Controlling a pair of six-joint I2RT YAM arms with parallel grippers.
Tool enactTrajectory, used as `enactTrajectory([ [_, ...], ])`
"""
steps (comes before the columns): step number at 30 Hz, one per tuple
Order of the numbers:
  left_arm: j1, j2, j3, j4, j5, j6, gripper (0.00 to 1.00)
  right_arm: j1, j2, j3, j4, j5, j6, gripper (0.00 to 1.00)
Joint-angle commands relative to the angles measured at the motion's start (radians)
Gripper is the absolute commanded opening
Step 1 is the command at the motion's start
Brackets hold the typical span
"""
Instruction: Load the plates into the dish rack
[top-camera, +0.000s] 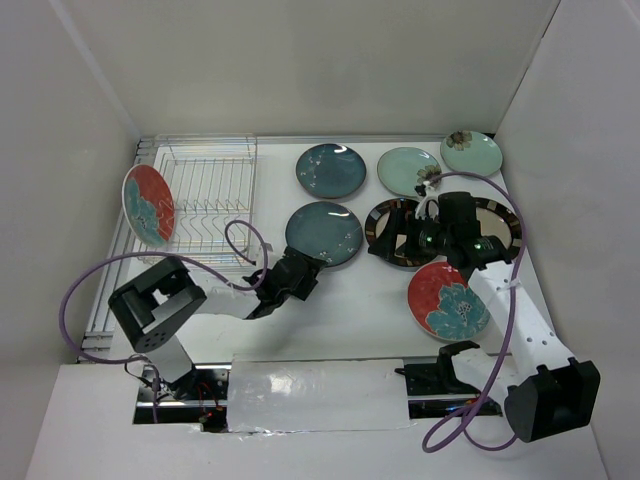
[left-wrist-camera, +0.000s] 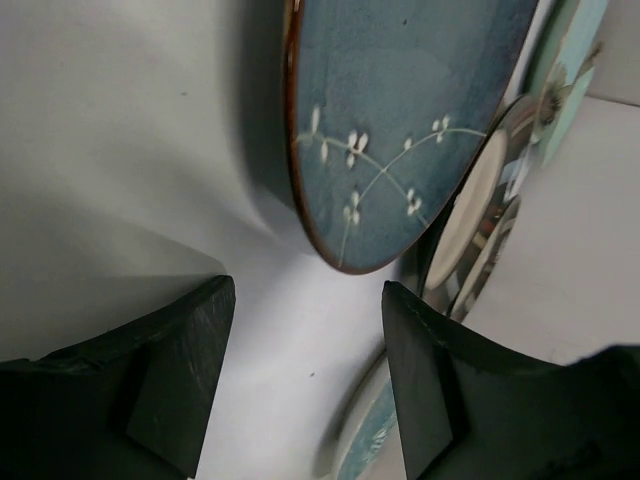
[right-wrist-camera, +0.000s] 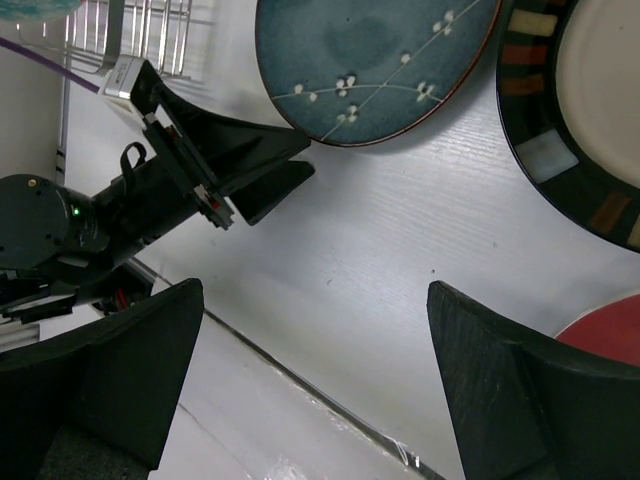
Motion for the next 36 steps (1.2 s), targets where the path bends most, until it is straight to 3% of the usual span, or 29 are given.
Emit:
enactTrajectory([
  [1, 0.004, 0.065, 0.014, 0.022, -0.066, -0.081, 0.73, -0.007, -0.028, -0.007, 0.020, -0.027, 0.009, 0.99],
  [8, 0.024, 0.154, 0.061, 0.056, -0.121, -0.140, 0.60, -0.007, -0.019, -0.008, 0.020, -0.027, 0.000, 0.99],
  [15, 0.044, 0.218, 0.107, 0.047, -0.121, -0.185, 0.54, -0.007, -0.019, -0.019, 0.030, -0.018, -0.010, 0.99],
  [20, 0.054, 0.228, 0.107, 0.044, -0.121, -0.185, 0.38, 0.002, -0.010, -0.019, 0.030, 0.001, -0.010, 0.99],
  [28, 0.035, 0.104, 0.049, 0.032, -0.153, -0.170, 0.04, 0.002, -0.019, -0.010, 0.020, 0.001, -0.010, 0.99],
  [33, 0.004, -0.038, 0.037, -0.071, -0.188, -0.069, 0.00, 0.002, -0.037, 0.001, 0.011, 0.010, -0.010, 0.99],
  [36, -0.018, -0.146, 0.093, -0.196, -0.213, 0.081, 0.00, 0.002, -0.047, 0.021, 0.001, 0.019, -0.019, 0.99],
])
